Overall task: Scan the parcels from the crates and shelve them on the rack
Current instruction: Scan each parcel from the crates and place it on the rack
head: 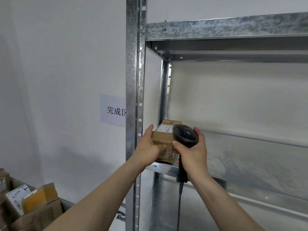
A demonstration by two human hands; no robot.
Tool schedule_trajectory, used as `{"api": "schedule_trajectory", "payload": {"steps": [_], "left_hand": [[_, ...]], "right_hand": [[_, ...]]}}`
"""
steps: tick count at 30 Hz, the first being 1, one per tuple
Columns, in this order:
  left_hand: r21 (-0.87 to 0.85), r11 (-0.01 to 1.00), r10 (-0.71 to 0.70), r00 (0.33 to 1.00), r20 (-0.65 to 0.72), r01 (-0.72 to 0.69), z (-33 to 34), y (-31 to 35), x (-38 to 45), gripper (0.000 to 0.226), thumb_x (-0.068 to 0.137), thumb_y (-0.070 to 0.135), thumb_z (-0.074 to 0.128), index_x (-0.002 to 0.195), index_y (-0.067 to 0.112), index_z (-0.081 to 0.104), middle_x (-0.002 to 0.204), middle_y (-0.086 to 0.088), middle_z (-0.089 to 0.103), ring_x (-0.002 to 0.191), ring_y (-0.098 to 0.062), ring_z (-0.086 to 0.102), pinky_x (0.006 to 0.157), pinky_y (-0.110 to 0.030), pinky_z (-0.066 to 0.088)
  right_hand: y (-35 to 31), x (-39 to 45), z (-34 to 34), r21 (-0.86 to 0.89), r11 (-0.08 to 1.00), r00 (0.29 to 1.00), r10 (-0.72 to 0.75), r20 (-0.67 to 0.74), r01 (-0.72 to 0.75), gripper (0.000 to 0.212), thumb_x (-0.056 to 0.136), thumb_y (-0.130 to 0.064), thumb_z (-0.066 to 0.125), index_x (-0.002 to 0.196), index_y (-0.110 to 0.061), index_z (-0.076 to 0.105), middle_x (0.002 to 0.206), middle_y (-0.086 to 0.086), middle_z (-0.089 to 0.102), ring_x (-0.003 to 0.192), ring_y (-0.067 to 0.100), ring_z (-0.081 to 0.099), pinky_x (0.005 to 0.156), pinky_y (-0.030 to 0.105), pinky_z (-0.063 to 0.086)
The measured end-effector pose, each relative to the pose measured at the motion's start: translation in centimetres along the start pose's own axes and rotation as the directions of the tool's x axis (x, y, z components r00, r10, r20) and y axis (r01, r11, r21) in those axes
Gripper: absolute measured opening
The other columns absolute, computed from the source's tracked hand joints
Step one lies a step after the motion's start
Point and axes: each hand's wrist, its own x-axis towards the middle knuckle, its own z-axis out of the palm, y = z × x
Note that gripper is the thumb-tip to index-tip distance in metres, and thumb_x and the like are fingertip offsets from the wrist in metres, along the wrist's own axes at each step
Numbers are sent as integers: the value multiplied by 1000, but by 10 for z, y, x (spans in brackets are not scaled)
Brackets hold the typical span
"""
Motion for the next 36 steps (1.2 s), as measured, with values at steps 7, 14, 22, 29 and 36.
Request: {"api": "schedule_trajectory", "payload": {"steps": [7,14,22,29,36], "left_hand": [[36,999,-6,1000,-27,7,2,-1,-6,97,88,4,72,162,22,12,132,6,50,120,-18,57,106,-37,49],[100,994,50,997,-61,-44,4,4,-23,90,87,3,70,159,22,20,115,27,52,108,-4,58,92,-18,47],[318,926,259,956,-142,-203,0,-4,-61,81,89,8,68,157,22,26,143,17,35,120,15,31,93,5,23],[384,899,294,940,-174,-210,-46,-21,-106,75,90,15,71,154,27,33,155,9,39,137,-4,38,111,-23,33],[493,869,178,955,-238,-39,-137,-55,-168,73,92,13,66,156,21,32,161,4,31,147,-11,29,108,-11,16]], "right_hand": [[-6,-8,-2,-17,1000,1000,-21,-19,21,94,58,-38,82,141,-48,38,124,-8,68,109,31,70,93,63,57],[-5,-13,-7,-16,998,998,-58,-7,58,93,55,-43,81,137,-53,40,124,-8,69,111,35,70,96,68,52],[-10,-40,-20,-5,995,994,-104,18,105,86,68,-28,85,136,-54,41,126,-10,66,112,31,69,80,54,62],[-15,-95,-8,-16,990,987,-142,79,144,80,72,-22,86,132,-56,45,125,-7,65,107,33,70,79,50,63],[-2,-173,51,-23,988,966,-144,215,152,87,77,-2,84,131,-56,44,123,-4,65,101,27,71,64,37,61]]}}
